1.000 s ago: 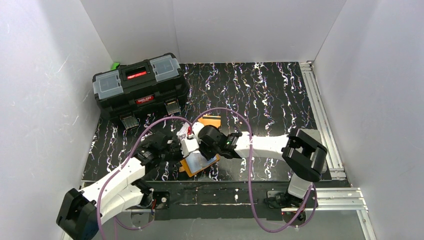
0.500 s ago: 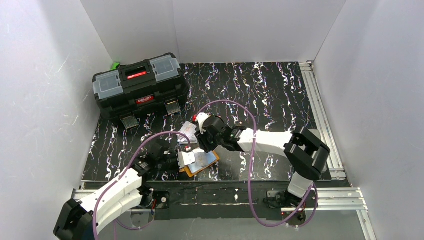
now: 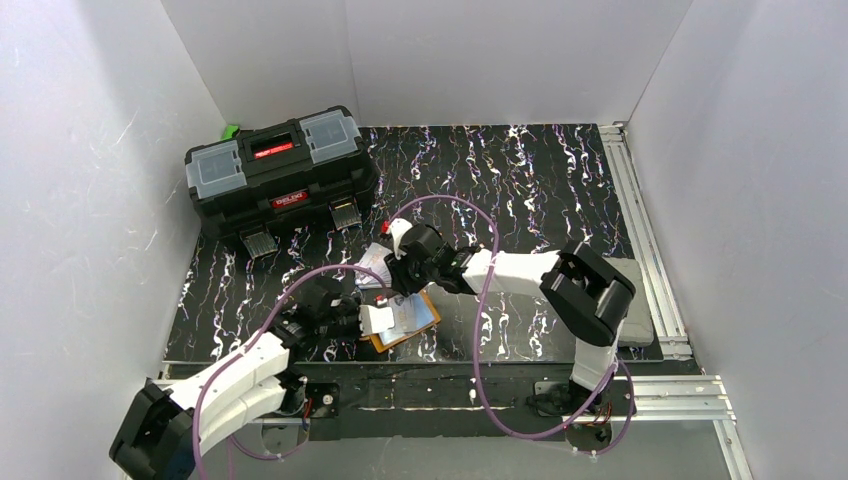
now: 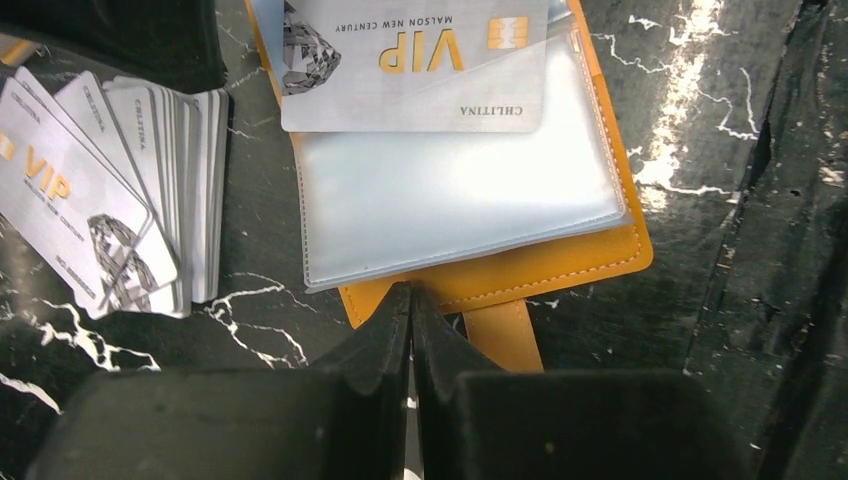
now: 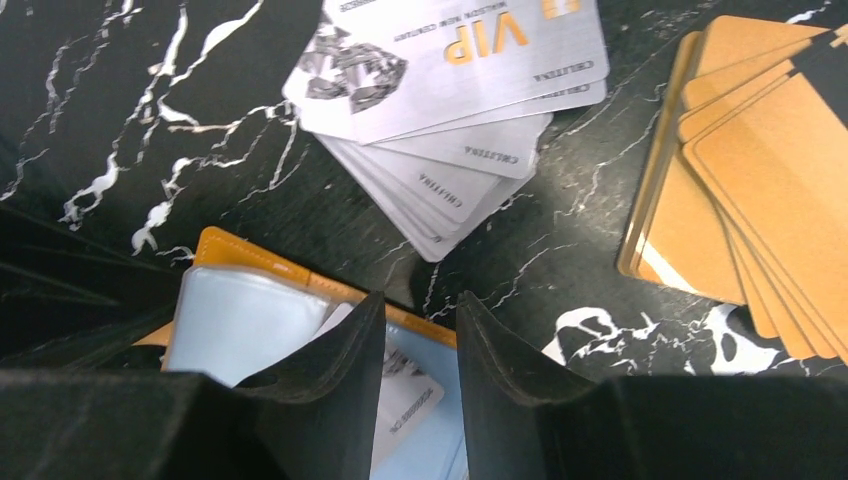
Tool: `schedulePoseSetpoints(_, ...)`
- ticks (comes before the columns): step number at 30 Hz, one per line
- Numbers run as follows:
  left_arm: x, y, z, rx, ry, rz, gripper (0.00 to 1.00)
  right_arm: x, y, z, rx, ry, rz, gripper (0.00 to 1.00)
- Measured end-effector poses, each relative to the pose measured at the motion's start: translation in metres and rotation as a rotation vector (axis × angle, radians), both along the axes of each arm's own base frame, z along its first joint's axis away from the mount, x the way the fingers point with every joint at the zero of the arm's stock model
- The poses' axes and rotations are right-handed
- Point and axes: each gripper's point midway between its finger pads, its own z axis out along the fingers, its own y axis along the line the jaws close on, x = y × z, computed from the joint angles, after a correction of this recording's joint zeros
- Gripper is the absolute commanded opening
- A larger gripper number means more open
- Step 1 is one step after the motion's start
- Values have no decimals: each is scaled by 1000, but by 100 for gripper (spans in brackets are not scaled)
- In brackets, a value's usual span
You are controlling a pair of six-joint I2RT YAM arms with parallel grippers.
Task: Put the credit cards into the card holder
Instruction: Insert the credit card into the card holder.
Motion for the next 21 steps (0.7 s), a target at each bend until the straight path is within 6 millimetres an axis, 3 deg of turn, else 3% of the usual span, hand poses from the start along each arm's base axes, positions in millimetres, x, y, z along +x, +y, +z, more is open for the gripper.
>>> schedulePoseSetpoints(11,24,-11,0,21,-98,-65,0,5,-4,-16,-21,10,-28,37)
schedulePoseSetpoints(14,28,-13,0,31,-108,-78,0,-1,-15,-25,-39,29,-47,36)
schedulePoseSetpoints(21,34,-16,0,46,-122,-100,0,-16,-36,-26,-31,59,-82,35)
